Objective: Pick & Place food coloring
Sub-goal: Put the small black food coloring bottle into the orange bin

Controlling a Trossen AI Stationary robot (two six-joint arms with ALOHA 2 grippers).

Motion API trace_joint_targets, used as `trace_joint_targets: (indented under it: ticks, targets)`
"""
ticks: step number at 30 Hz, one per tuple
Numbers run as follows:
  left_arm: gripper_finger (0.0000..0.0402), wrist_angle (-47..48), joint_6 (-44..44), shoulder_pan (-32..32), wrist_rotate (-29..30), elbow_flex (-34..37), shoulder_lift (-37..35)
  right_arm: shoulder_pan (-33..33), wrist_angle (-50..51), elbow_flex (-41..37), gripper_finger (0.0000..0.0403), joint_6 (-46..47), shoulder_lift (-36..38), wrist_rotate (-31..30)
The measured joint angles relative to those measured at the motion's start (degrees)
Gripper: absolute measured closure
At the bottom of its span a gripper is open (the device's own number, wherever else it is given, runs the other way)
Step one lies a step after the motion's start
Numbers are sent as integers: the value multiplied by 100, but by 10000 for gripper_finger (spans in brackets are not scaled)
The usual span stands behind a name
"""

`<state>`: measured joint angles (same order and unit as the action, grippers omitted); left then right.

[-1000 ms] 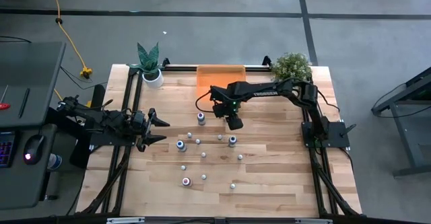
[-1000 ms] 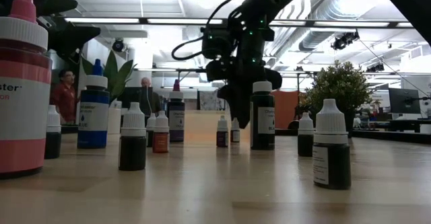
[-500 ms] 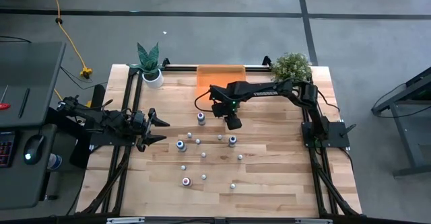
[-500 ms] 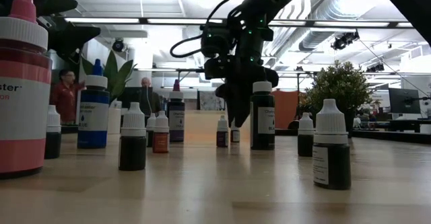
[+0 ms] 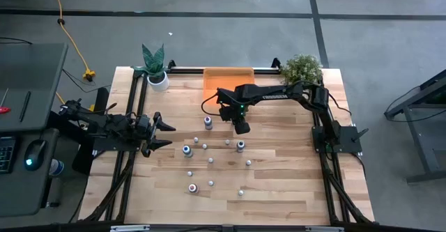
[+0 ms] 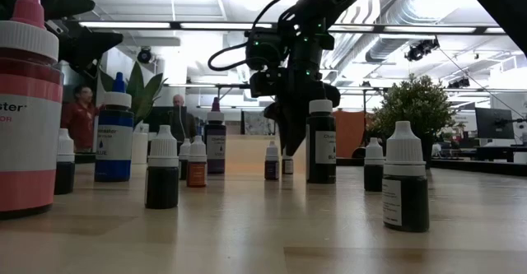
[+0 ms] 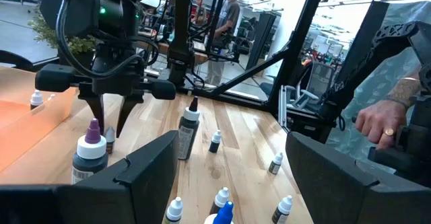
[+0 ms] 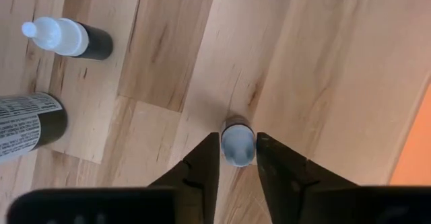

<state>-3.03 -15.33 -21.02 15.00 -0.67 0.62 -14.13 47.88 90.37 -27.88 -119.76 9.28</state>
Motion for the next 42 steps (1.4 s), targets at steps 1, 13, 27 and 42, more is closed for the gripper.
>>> trace_joint_targets:
  ticks: [1,13,27,42]
  targets:
    - [130,0,0,2,0,0,-2,0,2,0,323,0,2,0]
    - [130,0,0,1,0,0,-1,-2,-24,0,350,371,112,-276]
    - [130,0,0,1,0,0,-2,4,-191,0,353,1352,1138,-113]
    - [130,-1,0,0,0,0,-1,-257,-1532,0,350,2429,1806,1370]
